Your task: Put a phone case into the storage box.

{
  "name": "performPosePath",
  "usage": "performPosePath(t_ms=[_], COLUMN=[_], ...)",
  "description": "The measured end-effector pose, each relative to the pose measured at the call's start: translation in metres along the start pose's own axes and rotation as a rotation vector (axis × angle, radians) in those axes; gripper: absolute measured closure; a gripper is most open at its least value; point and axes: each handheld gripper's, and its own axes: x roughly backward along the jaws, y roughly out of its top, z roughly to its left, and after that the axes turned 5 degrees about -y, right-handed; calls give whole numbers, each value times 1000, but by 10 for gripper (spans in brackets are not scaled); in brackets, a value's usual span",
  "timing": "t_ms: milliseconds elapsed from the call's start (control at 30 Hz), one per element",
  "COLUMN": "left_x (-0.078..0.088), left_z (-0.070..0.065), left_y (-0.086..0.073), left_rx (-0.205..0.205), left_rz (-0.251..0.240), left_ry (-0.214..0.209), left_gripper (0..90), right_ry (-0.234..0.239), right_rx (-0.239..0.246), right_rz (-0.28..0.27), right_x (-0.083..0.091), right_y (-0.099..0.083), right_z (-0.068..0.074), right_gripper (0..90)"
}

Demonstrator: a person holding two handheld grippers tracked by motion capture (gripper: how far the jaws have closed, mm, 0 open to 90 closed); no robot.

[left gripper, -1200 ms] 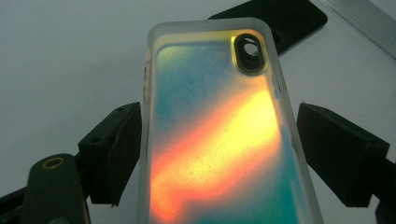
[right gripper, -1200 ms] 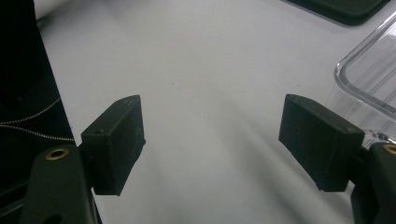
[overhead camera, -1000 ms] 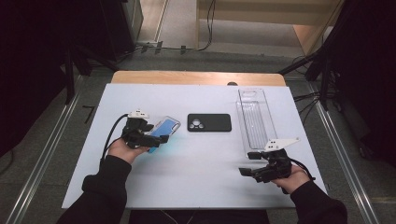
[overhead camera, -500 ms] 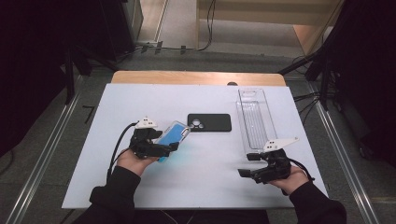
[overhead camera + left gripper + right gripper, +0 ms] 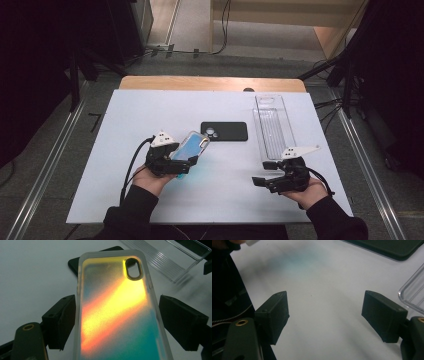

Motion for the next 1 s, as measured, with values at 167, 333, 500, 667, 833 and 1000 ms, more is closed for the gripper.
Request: performPosePath(t_ms=[167, 333, 500, 667, 833, 1000], left_x=[-6, -14, -16, -18, -19, -20], left_z=[-4, -9, -17, -19, -19, -20], left_y=[-3, -9, -12, -15, -18, -22], left_rx=[-19, -8, -27, -34, -21, -5], left_rz=[-35, -73, -116, -168, -219, -243], left_ry=[17, 21, 35, 29, 33, 24], left_gripper=[171, 171, 171, 171, 171, 171], right_ry=[14, 14, 2, -2, -2, 3], right_rx=[-25, -47, -51, -55, -69, -72], right_rz=[-18, -32, -33, -35, -47, -60], right_x=[1, -1, -6, -11, -14, -17], right_y=[8, 16, 25, 32, 43, 55], right_z=[7, 15, 24, 29, 33, 36], right_gripper=[199, 203, 209, 209, 209, 209])
